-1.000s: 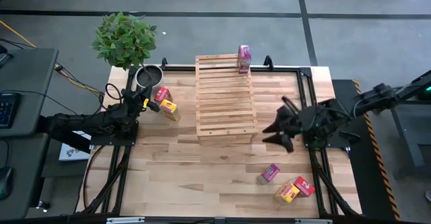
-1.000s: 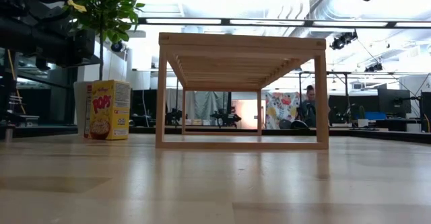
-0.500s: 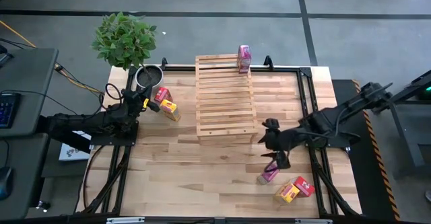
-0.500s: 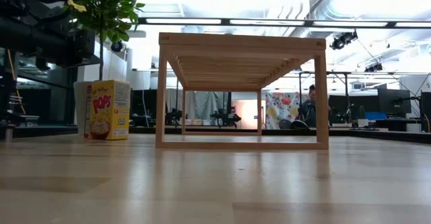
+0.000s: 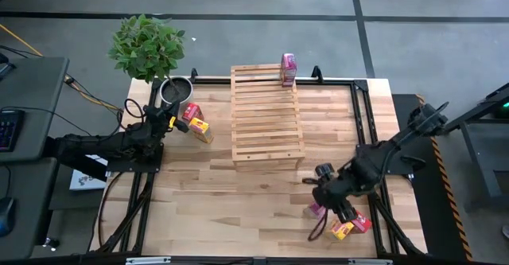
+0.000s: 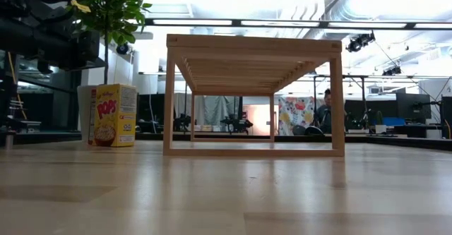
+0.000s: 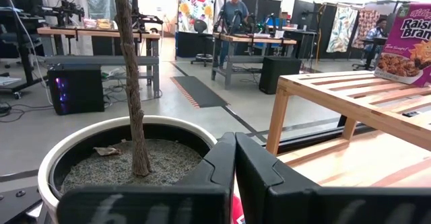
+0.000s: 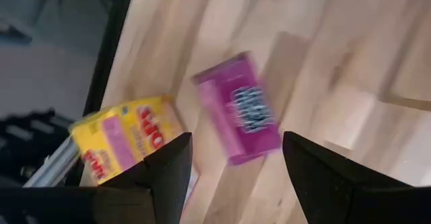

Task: Stack cereal on shelf
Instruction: Put the violet cereal box on the shelf aligned with the other violet cereal box

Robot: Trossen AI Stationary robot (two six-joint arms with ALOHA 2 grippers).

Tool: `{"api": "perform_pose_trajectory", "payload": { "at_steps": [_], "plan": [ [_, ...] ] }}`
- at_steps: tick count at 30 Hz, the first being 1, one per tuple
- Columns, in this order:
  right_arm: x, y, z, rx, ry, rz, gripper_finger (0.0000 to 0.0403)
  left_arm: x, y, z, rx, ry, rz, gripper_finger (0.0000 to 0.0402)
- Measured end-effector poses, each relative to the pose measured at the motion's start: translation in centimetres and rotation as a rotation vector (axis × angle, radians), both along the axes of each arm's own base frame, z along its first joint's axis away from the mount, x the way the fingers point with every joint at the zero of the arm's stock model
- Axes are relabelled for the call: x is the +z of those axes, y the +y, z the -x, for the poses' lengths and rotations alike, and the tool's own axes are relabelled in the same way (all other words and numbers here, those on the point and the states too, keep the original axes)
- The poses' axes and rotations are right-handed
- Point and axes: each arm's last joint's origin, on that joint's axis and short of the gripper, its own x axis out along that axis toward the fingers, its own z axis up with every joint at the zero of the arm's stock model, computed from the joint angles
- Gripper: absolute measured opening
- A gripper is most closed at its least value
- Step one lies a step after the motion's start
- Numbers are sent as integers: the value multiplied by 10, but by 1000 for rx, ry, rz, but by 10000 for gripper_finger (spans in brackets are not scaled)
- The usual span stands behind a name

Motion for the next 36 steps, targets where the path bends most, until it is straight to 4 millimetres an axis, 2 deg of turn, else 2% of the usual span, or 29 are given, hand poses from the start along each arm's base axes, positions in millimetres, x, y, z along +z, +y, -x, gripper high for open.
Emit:
{"api": "perform_pose_trajectory", "payload": {
  "at_steps": [6, 11, 21, 27, 32, 36],
  "plan": [
    [-14, 24, 10, 208, -8, 84, 224, 0, 0, 0, 0, -1, 0, 3],
    [-16, 32, 16, 343, -103, 224, 225, 0, 0, 0, 0, -1, 0, 3],
    [-17, 30, 19, 493, -129, 323, 224, 0, 0, 0, 0, -1, 0, 3],
    [-17, 22, 7, 479, -143, 313, 225, 0, 0, 0, 0, -1, 0, 3],
    [-16, 14, -3, 452, -130, 240, 224, 0, 0, 0, 0, -1, 0, 3],
    [-24, 9, -3, 450, -90, 224, 224, 0, 0, 0, 0, 0, 0, 3]
  ]
}}
